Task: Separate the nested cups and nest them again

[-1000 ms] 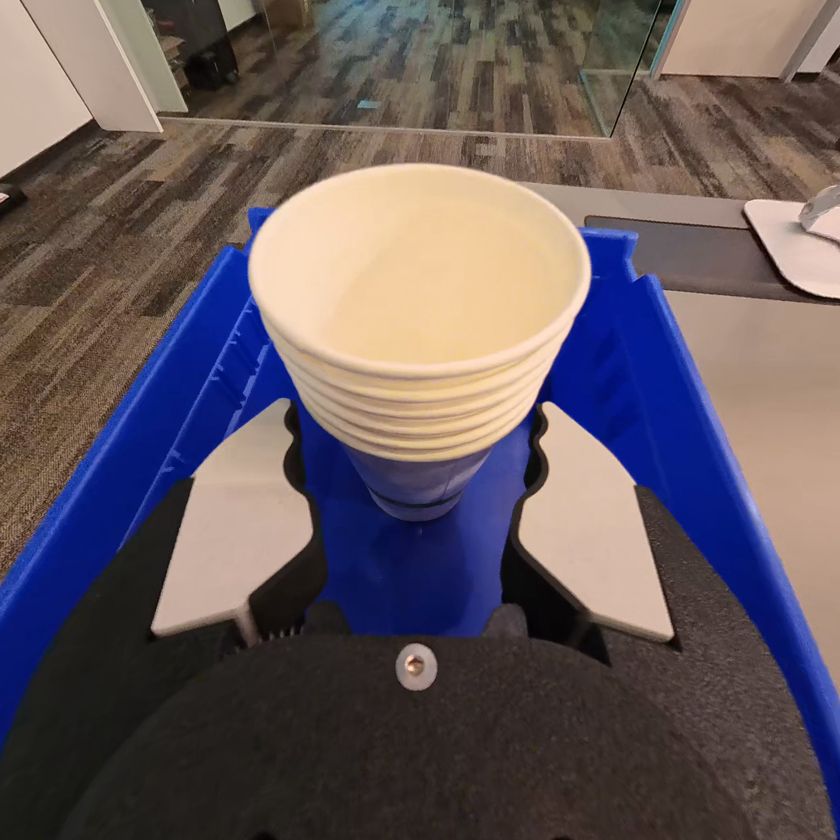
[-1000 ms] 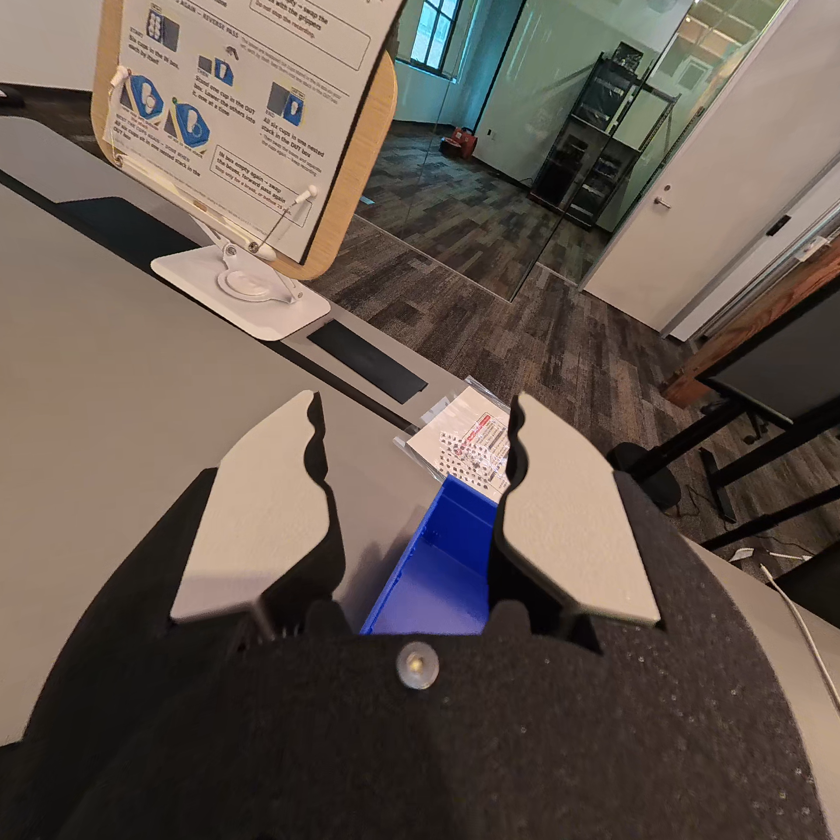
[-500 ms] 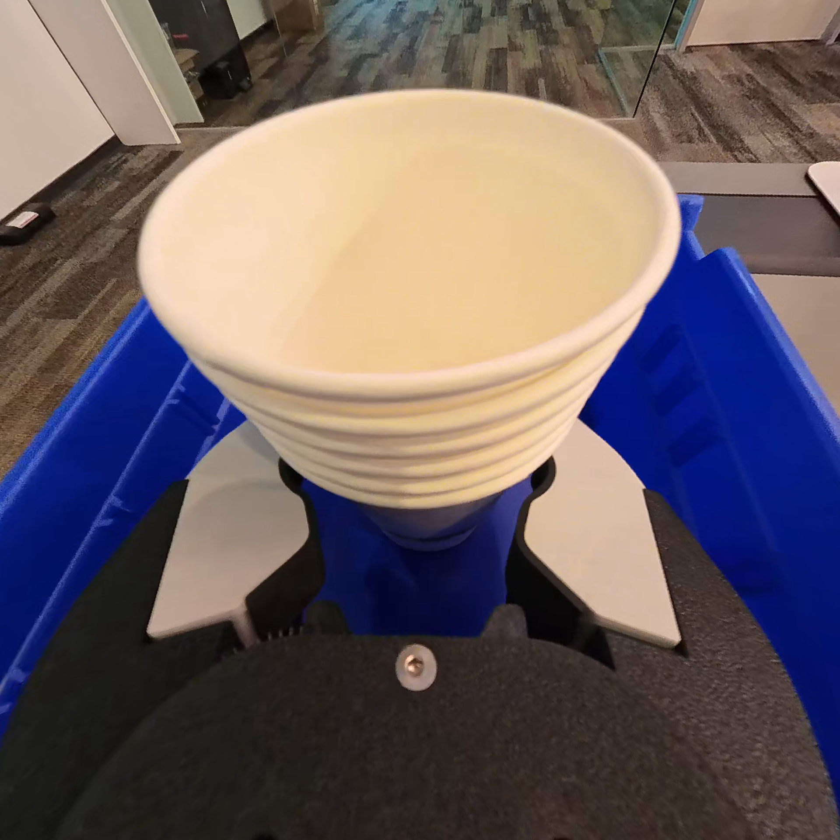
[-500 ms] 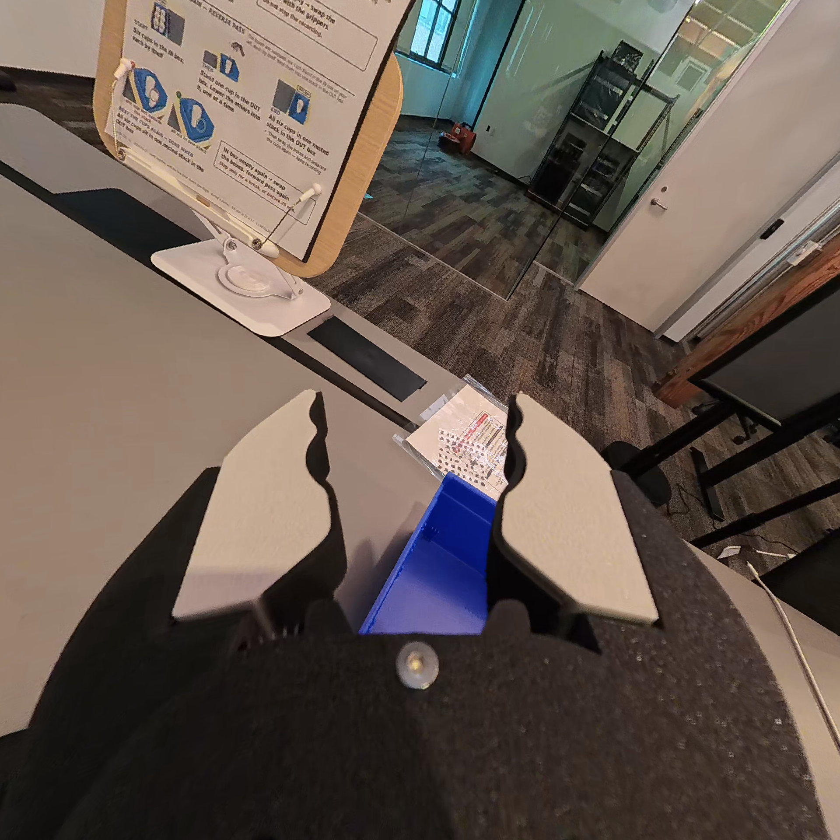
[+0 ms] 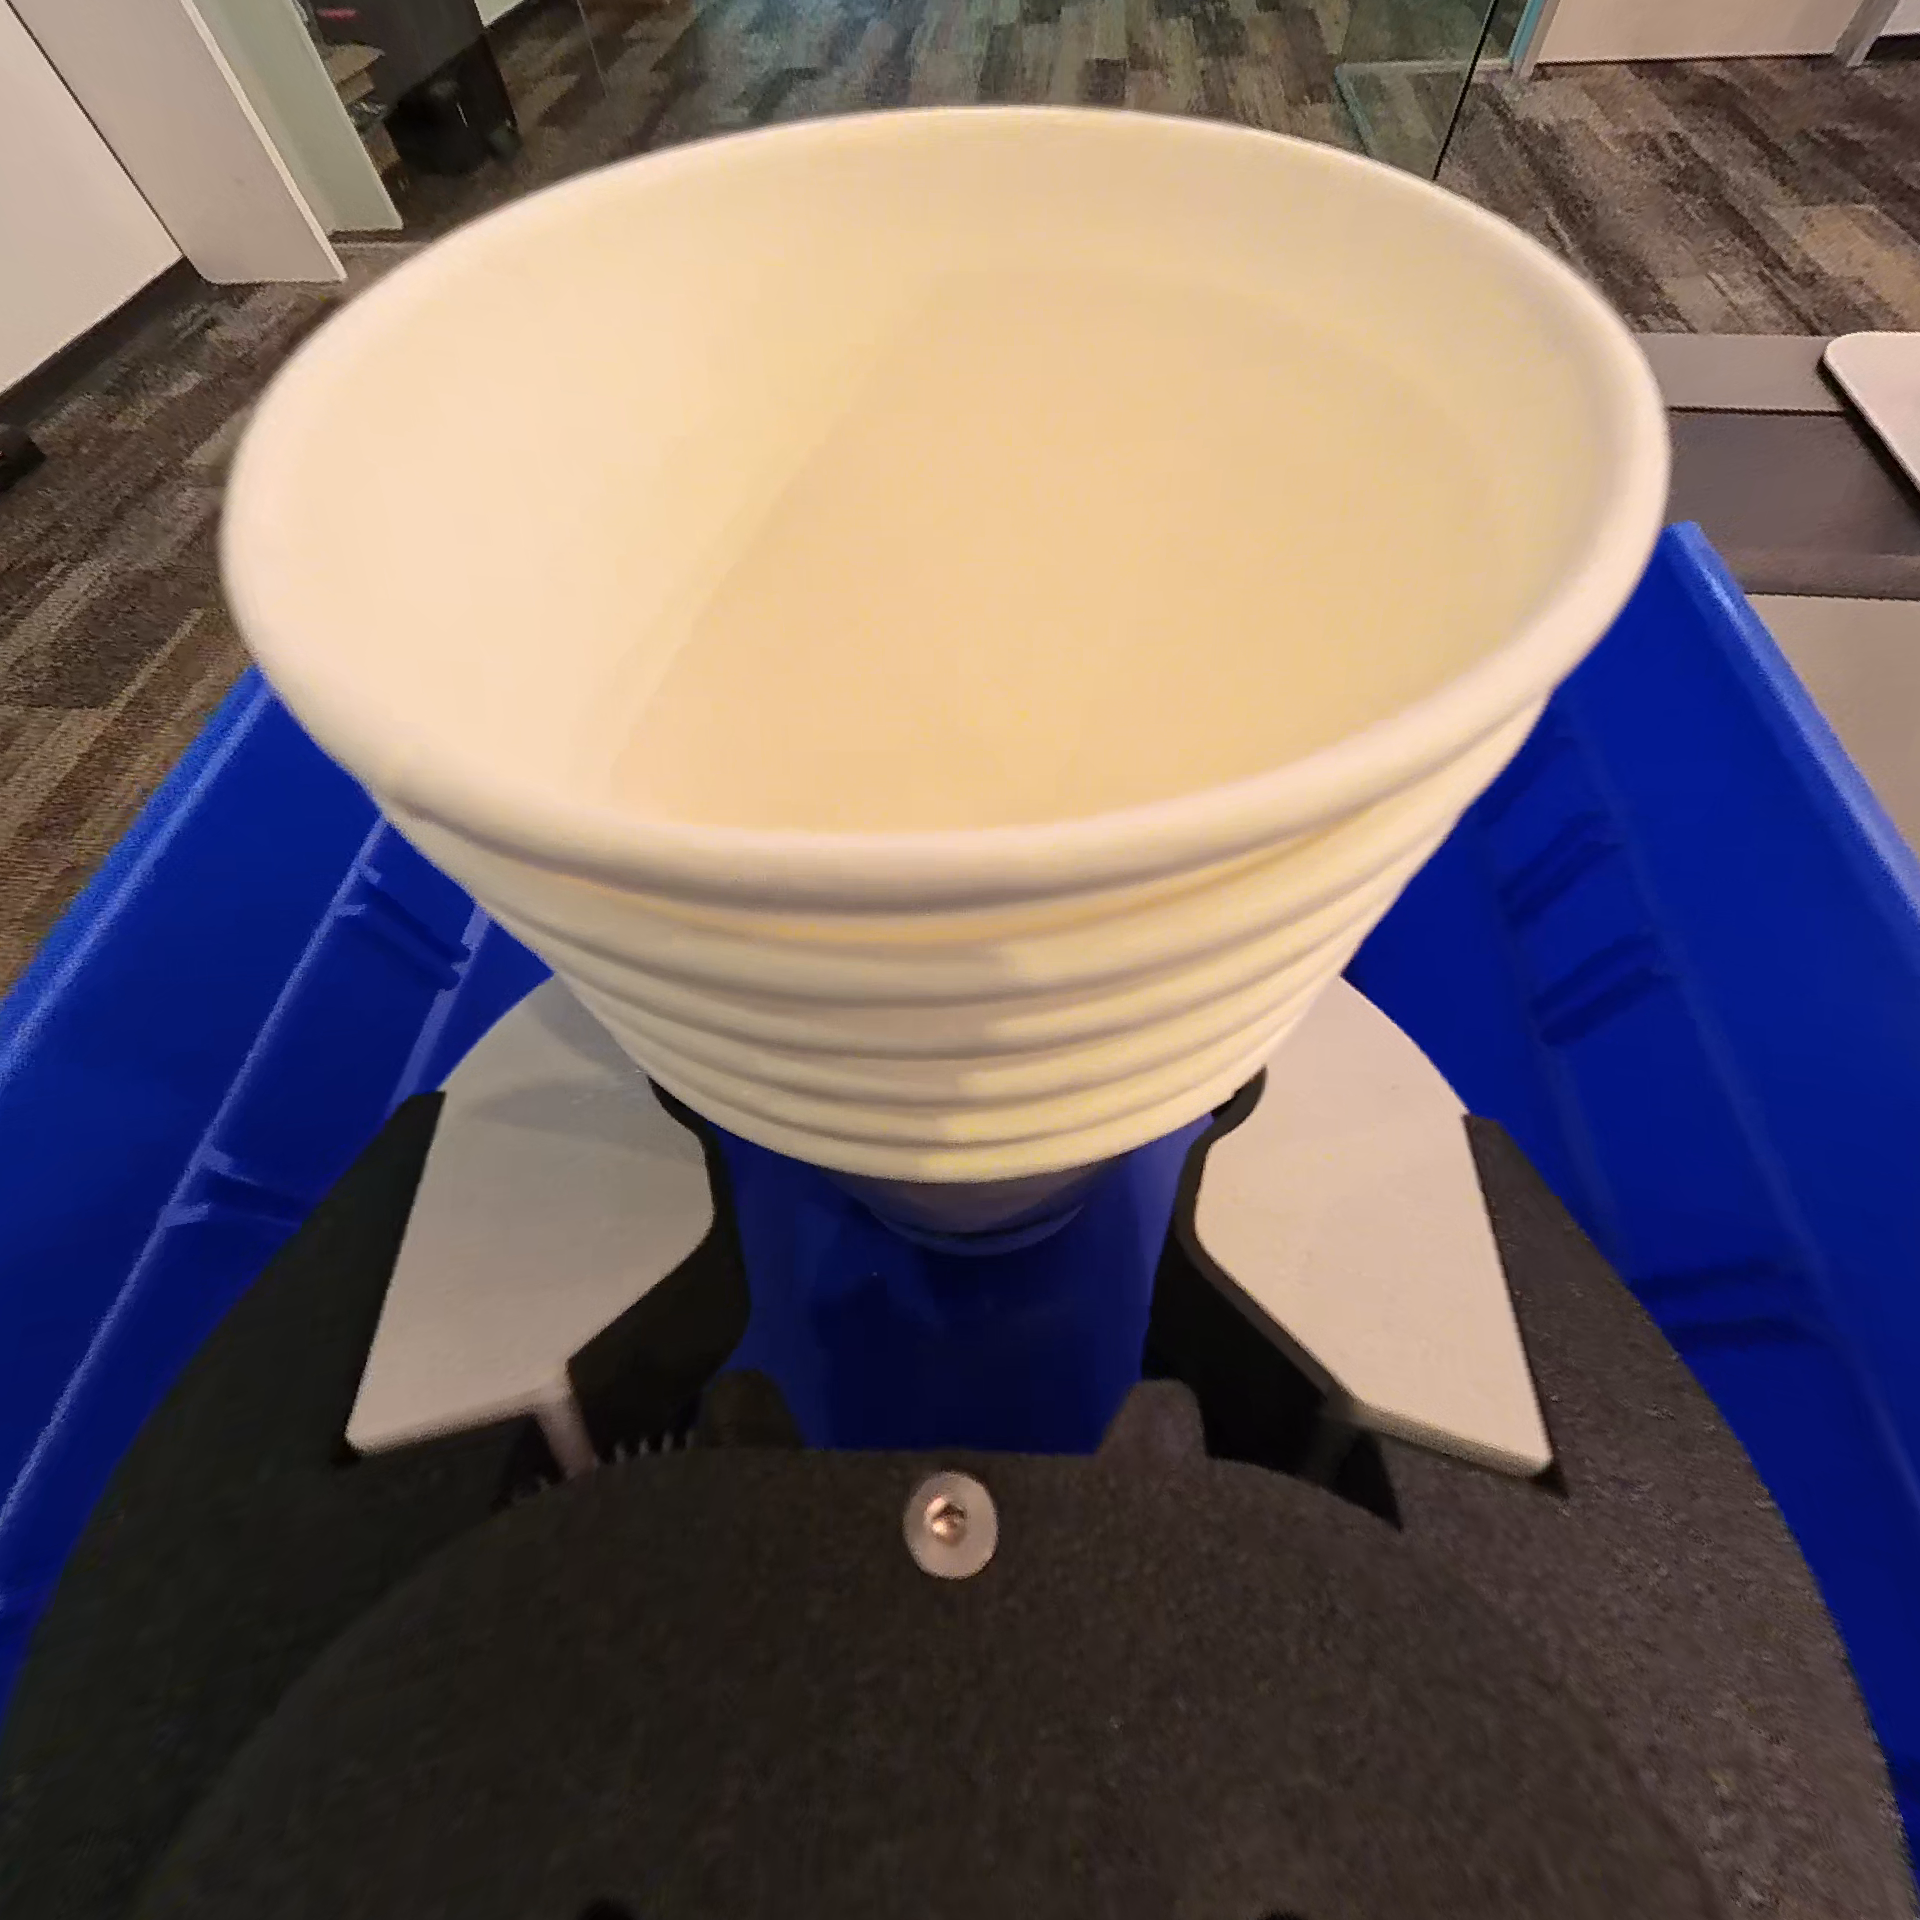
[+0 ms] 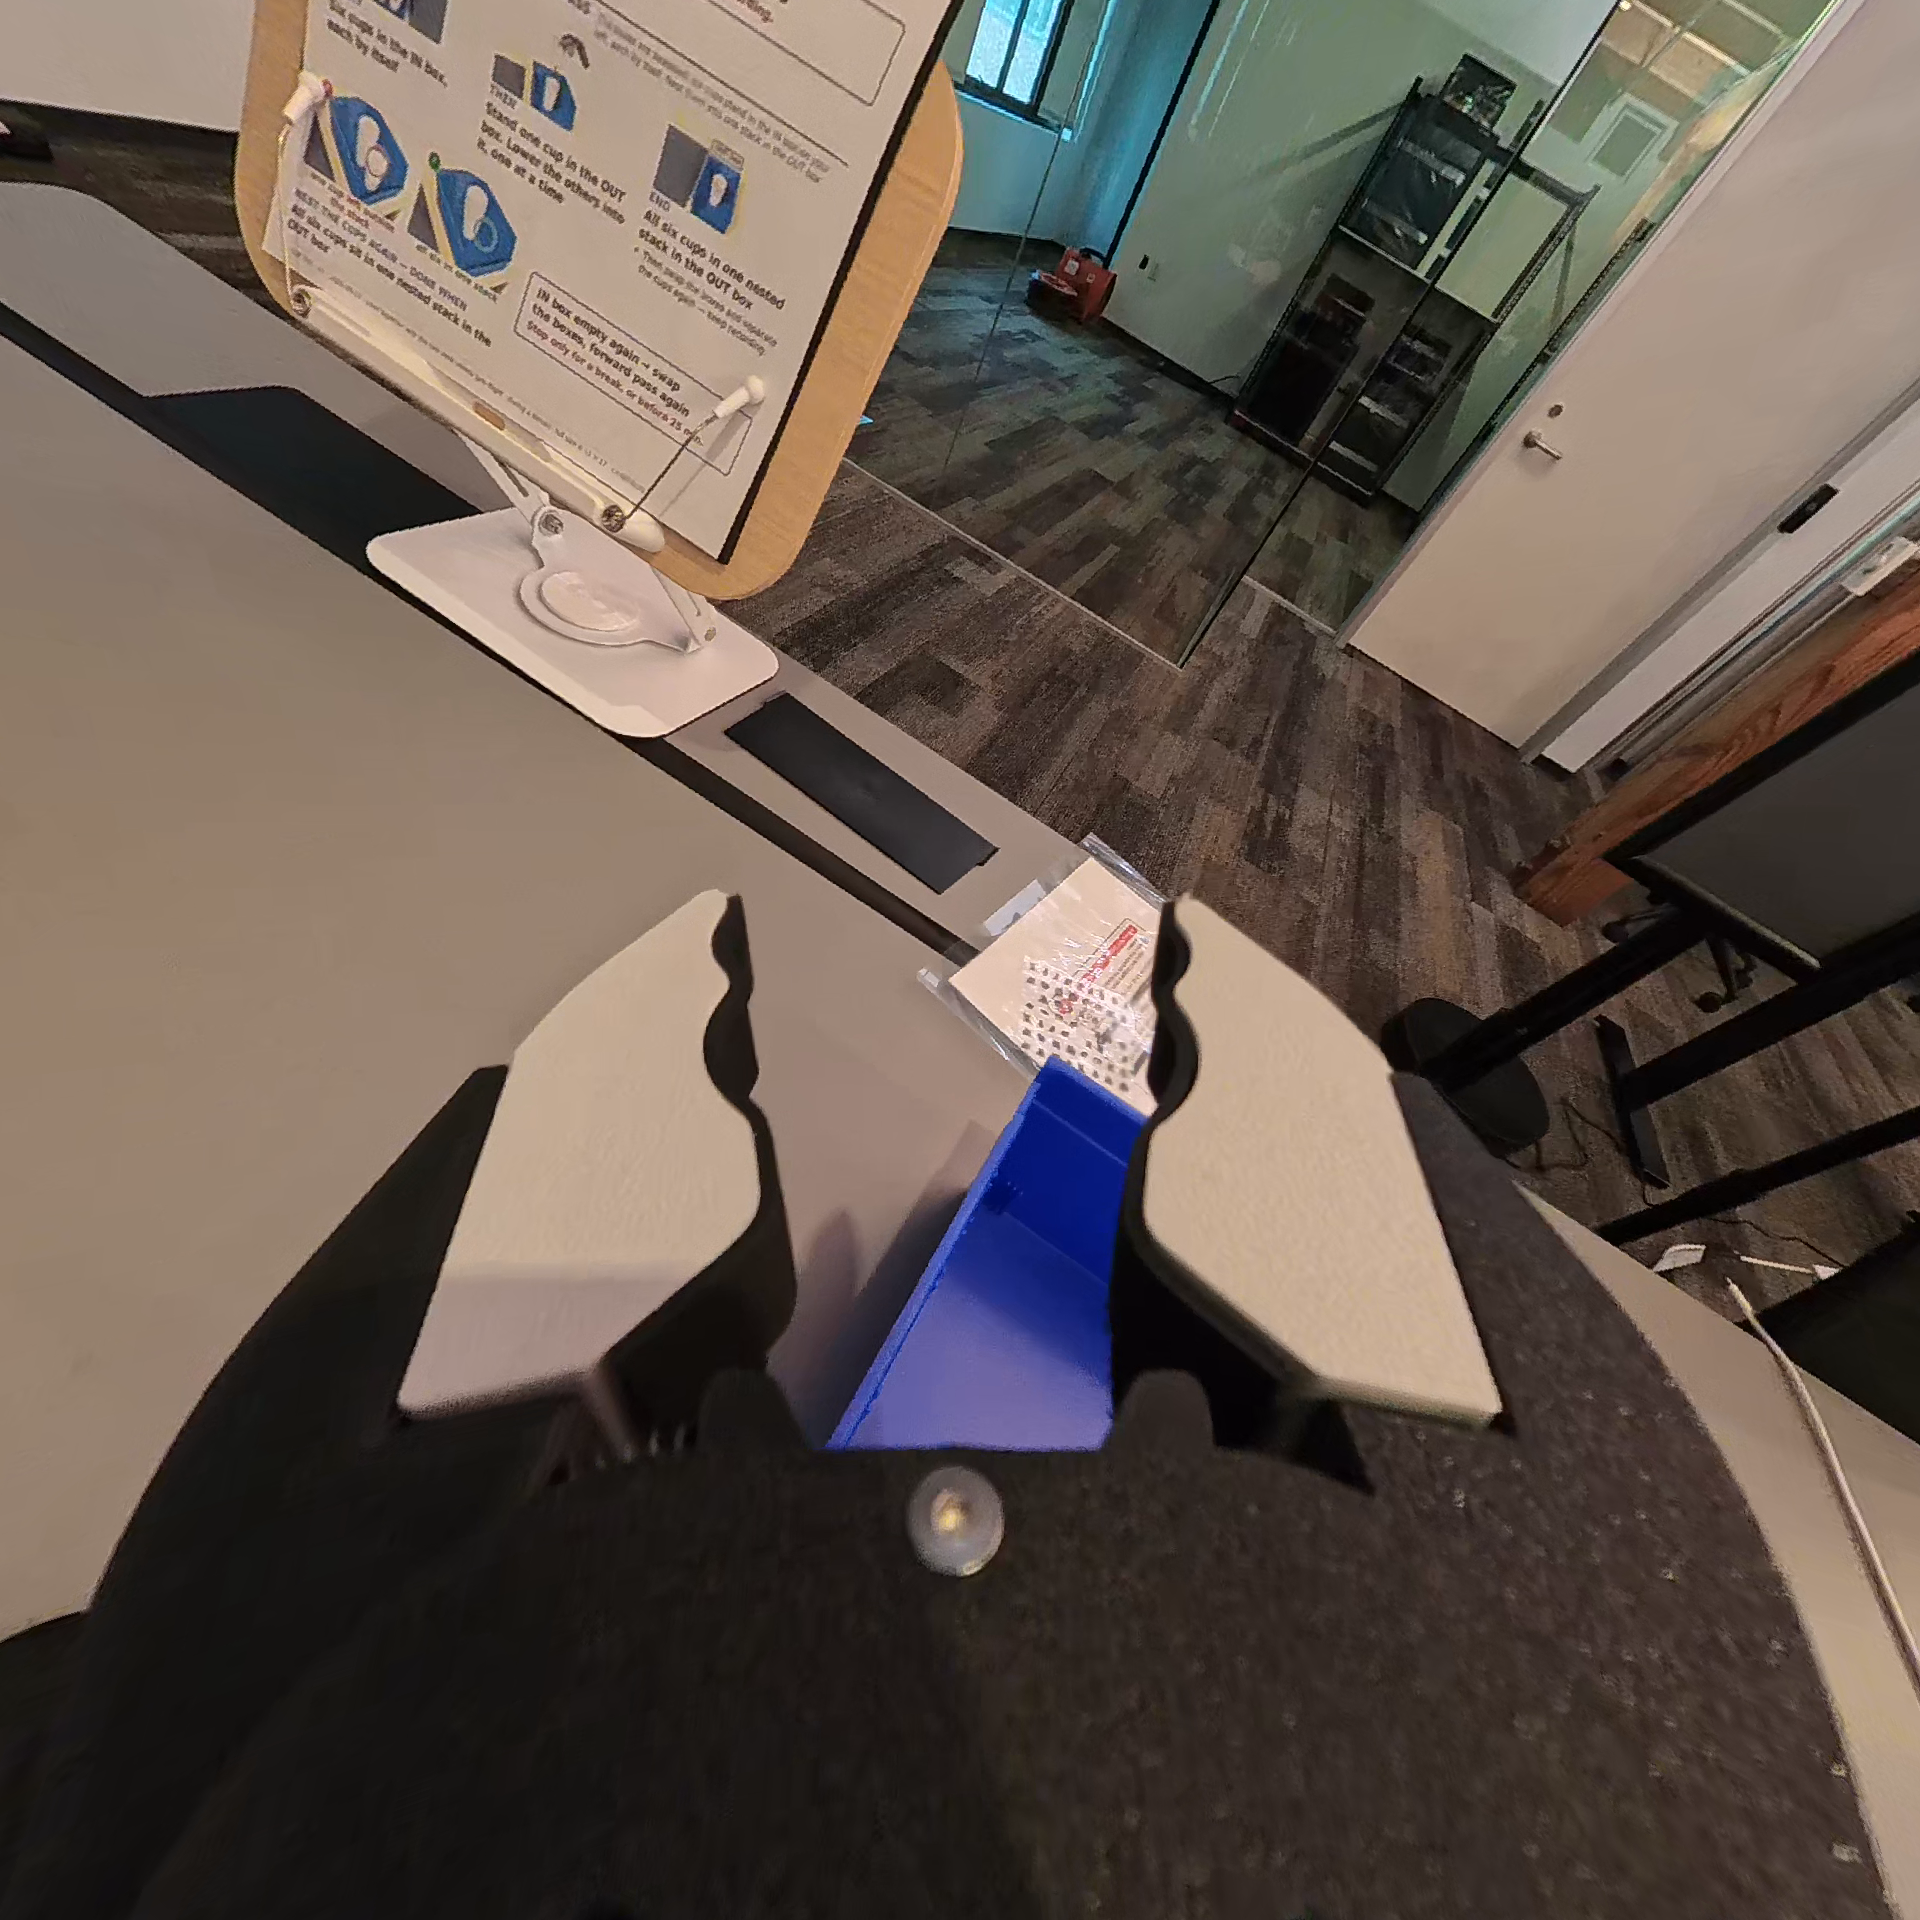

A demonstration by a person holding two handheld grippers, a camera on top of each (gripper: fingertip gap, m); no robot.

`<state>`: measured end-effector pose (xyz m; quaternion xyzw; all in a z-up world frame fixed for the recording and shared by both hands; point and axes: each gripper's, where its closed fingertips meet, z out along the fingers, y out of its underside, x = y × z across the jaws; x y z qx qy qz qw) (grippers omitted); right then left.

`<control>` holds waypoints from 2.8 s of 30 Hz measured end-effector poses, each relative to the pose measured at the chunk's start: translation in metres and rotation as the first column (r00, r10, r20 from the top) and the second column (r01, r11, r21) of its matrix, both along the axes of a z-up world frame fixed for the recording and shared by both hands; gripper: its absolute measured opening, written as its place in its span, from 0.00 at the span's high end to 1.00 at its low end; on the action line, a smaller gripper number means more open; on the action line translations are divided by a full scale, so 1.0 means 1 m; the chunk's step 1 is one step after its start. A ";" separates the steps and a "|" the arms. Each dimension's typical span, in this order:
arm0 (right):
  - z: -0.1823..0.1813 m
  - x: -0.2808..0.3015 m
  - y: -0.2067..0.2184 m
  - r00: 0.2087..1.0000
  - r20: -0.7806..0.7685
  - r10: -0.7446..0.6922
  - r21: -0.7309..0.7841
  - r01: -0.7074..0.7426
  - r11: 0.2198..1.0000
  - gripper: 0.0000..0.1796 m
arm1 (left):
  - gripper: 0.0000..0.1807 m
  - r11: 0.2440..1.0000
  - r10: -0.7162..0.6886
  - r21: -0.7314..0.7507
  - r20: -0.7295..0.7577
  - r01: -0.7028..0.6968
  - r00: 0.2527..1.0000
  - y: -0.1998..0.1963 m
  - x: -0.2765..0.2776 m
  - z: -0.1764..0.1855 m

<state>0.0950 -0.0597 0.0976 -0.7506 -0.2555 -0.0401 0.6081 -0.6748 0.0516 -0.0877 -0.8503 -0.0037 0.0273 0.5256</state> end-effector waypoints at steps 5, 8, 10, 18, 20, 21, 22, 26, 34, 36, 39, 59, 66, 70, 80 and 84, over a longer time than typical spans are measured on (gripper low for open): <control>-0.005 -0.011 -0.002 0.999 0.011 0.030 -0.014 -0.030 0.999 0.59 | 0.46 1.000 -0.009 0.017 0.029 0.008 1.000 -0.005 -0.002 0.008; -0.008 -0.022 -0.002 0.998 0.009 0.061 -0.017 -0.061 0.998 0.60 | 0.47 0.999 -0.015 0.051 0.024 0.014 1.000 -0.011 -0.003 0.020; -0.010 -0.031 -0.001 0.997 0.012 0.082 -0.022 -0.082 0.996 0.60 | 0.47 0.997 -0.027 0.068 0.017 0.026 0.999 -0.015 -0.003 0.027; -0.031 -0.103 -0.003 0.964 -0.040 0.264 -0.071 -0.267 0.961 0.62 | 0.47 0.970 -0.158 0.180 -0.035 0.162 0.987 -0.042 0.029 0.081; -0.034 -0.136 -0.008 0.935 -0.089 0.343 -0.080 -0.350 0.933 0.62 | 0.47 0.947 -0.226 0.219 -0.068 0.236 0.972 -0.052 0.055 0.104; -0.034 -0.157 -0.011 0.911 -0.128 0.393 -0.076 -0.404 0.912 0.62 | 0.47 0.931 -0.263 0.238 -0.089 0.277 0.961 -0.057 0.071 0.115; -0.034 -0.179 -0.016 0.877 -0.173 0.448 -0.076 -0.466 0.882 0.62 | 0.47 0.911 -0.309 0.254 -0.105 0.326 0.945 -0.063 0.091 0.127; -0.025 -0.272 -0.040 0.659 -0.393 0.641 -0.017 -0.703 0.711 0.58 | 0.47 0.789 -0.502 0.318 -0.162 0.526 0.850 -0.091 0.187 0.171; 0.018 -0.359 -0.058 0.390 -0.553 0.736 0.184 -0.805 0.564 0.47 | 0.47 0.516 -0.780 0.384 -0.158 0.766 0.605 -0.145 0.361 0.193; 0.024 -0.363 -0.056 0.402 -0.551 0.732 0.207 -0.783 0.586 0.42 | 0.47 0.482 -0.800 0.375 -0.181 0.792 0.572 -0.151 0.386 0.190; 0.024 -0.365 -0.056 0.419 -0.540 0.730 0.203 -0.777 0.596 0.40 | 0.47 0.449 -0.827 0.373 -0.171 0.812 0.536 -0.156 0.412 0.187; 0.012 -0.347 -0.064 0.463 -0.395 0.794 0.132 -0.827 0.547 0.46 | 0.49 0.384 -0.878 0.261 -0.194 0.886 0.438 -0.165 0.444 0.175; 0.012 -0.348 -0.064 0.488 -0.363 0.794 0.130 -0.817 0.562 0.46 | 0.48 0.385 -0.877 0.259 -0.197 0.886 0.438 -0.165 0.444 0.174; 0.012 -0.347 -0.066 0.507 -0.334 0.794 0.130 -0.810 0.572 0.46 | 0.48 0.360 -0.879 0.273 -0.221 0.892 0.422 -0.166 0.447 0.175; 0.032 -0.327 -0.059 0.550 -0.319 0.772 0.206 -0.755 0.623 0.47 | 0.48 0.274 -0.915 0.333 -0.199 0.902 0.351 -0.162 0.469 0.193; 0.038 -0.323 -0.057 0.545 -0.322 0.774 0.226 -0.750 0.622 0.47 | 0.46 0.260 -0.923 0.359 -0.181 0.897 0.340 -0.159 0.474 0.198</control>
